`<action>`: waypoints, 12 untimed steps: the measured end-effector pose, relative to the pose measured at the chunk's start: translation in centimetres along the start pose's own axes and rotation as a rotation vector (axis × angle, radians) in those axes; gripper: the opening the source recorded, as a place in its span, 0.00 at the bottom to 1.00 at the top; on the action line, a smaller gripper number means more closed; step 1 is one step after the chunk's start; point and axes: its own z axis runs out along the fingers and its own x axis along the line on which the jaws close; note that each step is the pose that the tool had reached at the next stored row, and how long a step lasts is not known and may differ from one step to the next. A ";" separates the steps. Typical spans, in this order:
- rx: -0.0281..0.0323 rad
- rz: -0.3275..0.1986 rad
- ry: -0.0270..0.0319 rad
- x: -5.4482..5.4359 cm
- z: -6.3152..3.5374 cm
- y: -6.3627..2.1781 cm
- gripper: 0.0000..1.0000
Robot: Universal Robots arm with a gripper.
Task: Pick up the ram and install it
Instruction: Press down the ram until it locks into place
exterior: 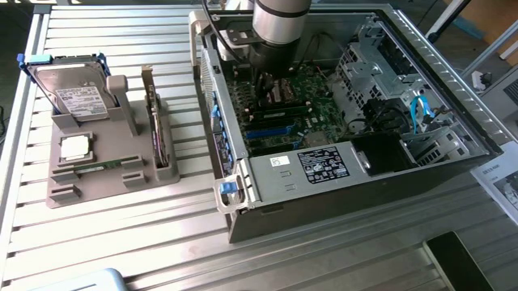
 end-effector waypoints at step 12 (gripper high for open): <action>-0.0104 0.000 0.0021 0.0 -1.46 -0.07 0.11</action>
